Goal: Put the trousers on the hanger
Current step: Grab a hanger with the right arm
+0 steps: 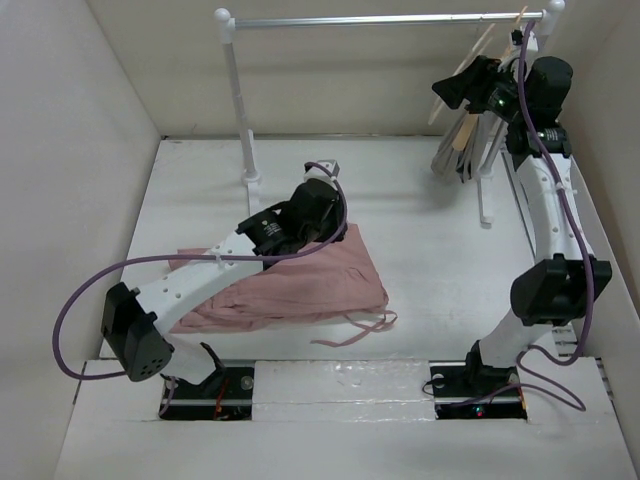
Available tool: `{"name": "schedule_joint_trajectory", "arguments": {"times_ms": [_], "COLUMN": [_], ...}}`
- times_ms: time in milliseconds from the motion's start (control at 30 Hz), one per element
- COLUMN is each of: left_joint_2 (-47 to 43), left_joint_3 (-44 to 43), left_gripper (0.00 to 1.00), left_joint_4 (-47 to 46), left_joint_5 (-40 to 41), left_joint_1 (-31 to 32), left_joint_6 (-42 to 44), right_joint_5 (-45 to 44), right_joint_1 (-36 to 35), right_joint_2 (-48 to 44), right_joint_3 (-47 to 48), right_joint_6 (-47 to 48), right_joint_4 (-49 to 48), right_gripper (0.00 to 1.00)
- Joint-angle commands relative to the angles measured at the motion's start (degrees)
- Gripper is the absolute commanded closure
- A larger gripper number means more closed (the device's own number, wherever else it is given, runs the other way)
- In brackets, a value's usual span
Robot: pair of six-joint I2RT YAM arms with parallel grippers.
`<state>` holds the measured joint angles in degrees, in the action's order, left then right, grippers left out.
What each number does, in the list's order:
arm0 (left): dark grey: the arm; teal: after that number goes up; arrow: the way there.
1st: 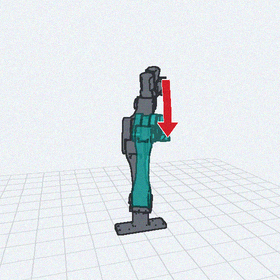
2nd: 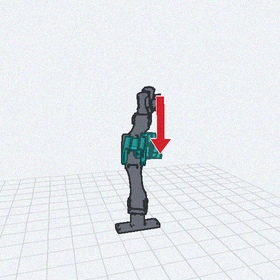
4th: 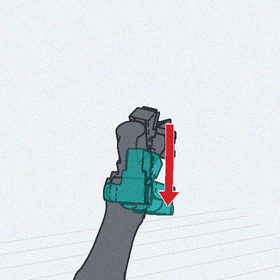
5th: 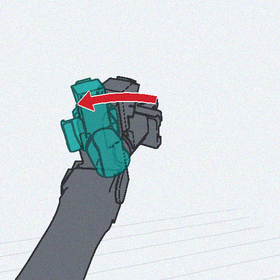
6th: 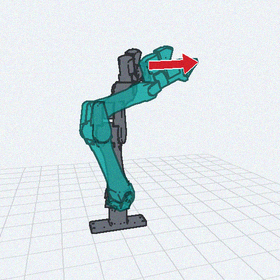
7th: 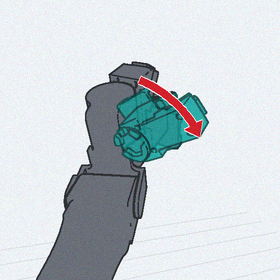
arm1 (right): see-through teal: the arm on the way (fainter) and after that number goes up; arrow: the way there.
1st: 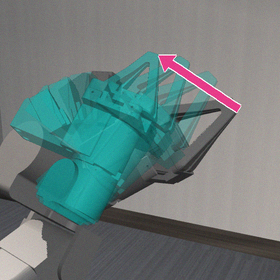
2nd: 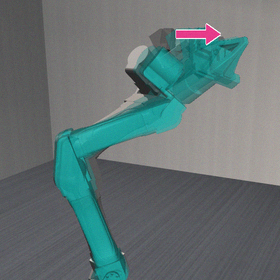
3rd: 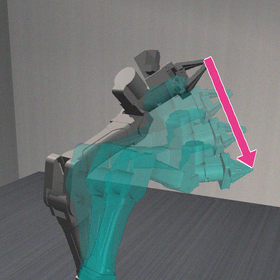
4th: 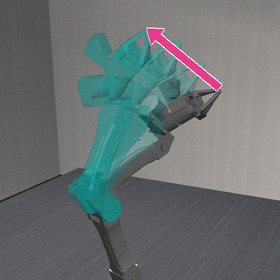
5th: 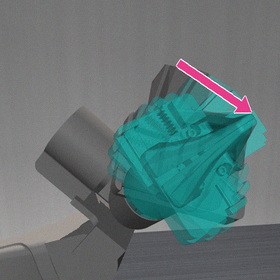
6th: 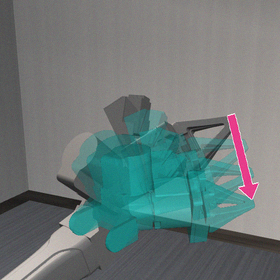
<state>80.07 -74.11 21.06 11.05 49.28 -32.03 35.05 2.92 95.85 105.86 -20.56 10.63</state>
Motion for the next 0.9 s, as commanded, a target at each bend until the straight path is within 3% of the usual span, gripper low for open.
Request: {"name": "schedule_joint_trajectory", "arguments": {"times_ms": [0, 167, 233, 333, 367, 567, 700, 867], "left_joint_2": [0.0, 0.3, 0.2, -0.2, -0.3, -0.4, 0.7, 0.9], "left_joint_3": [0.2, -0.4, -0.1, 0.9, 1.2, 0.8, -3.7, -13.1], "left_gripper": [0.78, 0.78, 0.78, 0.78, 0.78, 0.77, 0.56, 0.46], "left_joint_4": [-1.0, -0.4, -0.4, -0.4, -0.4, -0.5, 0.2, 0.6], "left_joint_5": [2.4, 3.0, 2.9, 2.6, 2.4, 2.3, 1.0, -1.4], "left_joint_1": [1.2, 1.9, 1.9, 1.9, 1.9, 1.9, 1.9, 1.9], "left_joint_6": [-2.2, -2.9, -3.1, -3.9, -4.1, -4.3, -3.6, -2.1], "right_joint_5": [2.0, 1.6, 1.3, 1.2, 1.3, 1.0, 1.0, 2.3], "right_joint_1": [-1.8, -2.9, -3.4, -4.0, -4.0, -4.0, -4.0, -3.4], "right_joint_2": [1.9, 4.4, 5.1, 5.3, 5.0, 2.7, 1.2, -4.1], "right_joint_3": [-1.1, -0.2, -0.2, -0.7, -1.0, -1.3, 1.5, -5.0], "right_joint_6": [-4.7, -6.8, -7.3, -7.5, -7.6, -5.0, -1.4, 1.0], "right_joint_4": [-9.0, -10.1, -12.3, -12.7, -13.3, -11.3, -6.2, -6.4], "right_gripper": [0.21, 0.21, 0.26, 0.46, 0.58, 0.77, 0.78, 0.84]}}
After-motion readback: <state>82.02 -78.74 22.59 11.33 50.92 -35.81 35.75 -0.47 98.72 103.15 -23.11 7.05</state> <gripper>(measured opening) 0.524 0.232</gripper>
